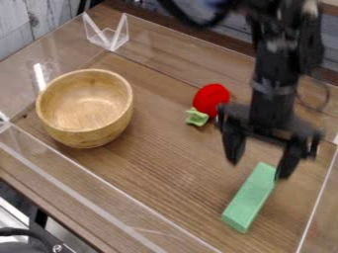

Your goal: Remove the green block from the brown bowl and put it on the table

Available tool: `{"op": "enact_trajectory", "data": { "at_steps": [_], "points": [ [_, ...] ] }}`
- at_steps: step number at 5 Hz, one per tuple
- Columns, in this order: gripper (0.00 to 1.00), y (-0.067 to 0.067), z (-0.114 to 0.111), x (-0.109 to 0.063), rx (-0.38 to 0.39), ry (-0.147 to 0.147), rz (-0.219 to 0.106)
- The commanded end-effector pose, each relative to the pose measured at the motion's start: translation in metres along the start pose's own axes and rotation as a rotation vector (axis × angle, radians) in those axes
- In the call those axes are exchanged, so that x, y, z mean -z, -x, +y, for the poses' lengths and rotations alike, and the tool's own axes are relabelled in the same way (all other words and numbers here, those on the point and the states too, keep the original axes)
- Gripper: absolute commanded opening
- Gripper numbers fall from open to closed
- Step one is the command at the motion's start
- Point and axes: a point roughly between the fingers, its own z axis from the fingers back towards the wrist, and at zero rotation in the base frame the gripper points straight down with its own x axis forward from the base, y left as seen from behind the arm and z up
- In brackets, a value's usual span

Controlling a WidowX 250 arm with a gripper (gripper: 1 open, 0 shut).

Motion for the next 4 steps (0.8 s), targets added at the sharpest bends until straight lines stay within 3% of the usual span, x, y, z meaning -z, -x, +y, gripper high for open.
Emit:
{"op": "enact_trajectory", "data": {
  "at_steps": [1,2,4],
  "points": [
    [1.0,-0.013,0.012,-0.039,-0.075,0.018,-0.101],
    [1.0,-0.018,0.043,-0.052,-0.136,0.006,-0.142],
    [1.0,-0.015,0.115,-0.062,-0.119,-0.018,-0.191]
  ]
}}
